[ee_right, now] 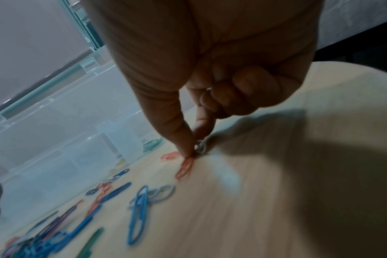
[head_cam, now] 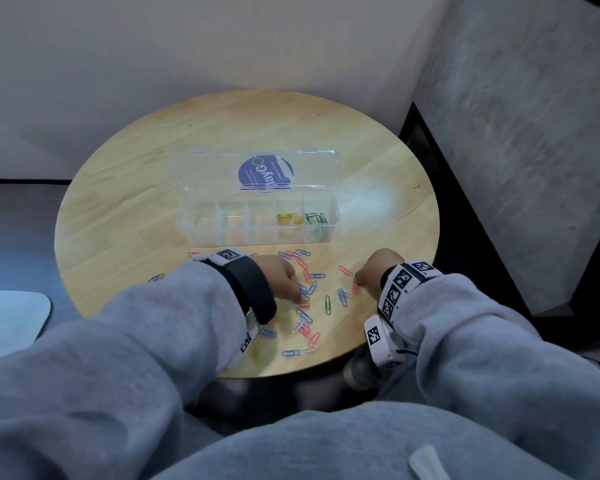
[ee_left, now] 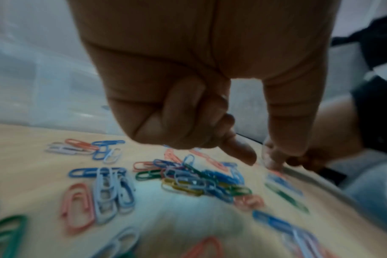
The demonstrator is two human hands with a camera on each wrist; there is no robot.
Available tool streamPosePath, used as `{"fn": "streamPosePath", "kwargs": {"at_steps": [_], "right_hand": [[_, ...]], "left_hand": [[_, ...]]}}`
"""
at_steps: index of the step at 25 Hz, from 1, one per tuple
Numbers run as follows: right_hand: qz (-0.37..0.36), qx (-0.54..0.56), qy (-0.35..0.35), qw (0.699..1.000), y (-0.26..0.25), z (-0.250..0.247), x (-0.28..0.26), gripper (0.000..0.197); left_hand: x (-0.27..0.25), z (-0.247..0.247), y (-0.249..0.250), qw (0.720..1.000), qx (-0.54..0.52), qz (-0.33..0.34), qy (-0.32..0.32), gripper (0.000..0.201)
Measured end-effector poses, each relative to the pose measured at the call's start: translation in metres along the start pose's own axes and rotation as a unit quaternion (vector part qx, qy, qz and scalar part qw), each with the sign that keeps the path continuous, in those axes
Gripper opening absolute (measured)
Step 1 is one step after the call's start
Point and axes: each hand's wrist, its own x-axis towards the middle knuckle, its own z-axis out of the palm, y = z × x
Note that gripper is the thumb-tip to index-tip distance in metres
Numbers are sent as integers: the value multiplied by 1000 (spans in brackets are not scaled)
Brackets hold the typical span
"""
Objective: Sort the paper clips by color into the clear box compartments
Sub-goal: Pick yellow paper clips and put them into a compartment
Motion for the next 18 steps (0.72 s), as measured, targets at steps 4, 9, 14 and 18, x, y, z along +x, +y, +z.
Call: {"fn": "streamPosePath", "kwargs": {"at_steps": [4, 9, 14, 18], "right_hand": [[-8, 61, -12, 998, 7, -1, 1, 26], [-37, 184, -46, 981, 16, -5, 1, 25], [-48, 215, -61, 973, 14, -5, -5, 25], [-35, 191, -88, 977, 12, -6, -12, 22]], "left_hand": [[-1, 20, 9, 994, 103, 16, -22, 10], [2, 26, 13, 981, 172, 85, -24, 15], [4, 21, 8, 973, 207, 93, -33, 19], [0, 22, -4, 980, 176, 89, 1, 17]]}}
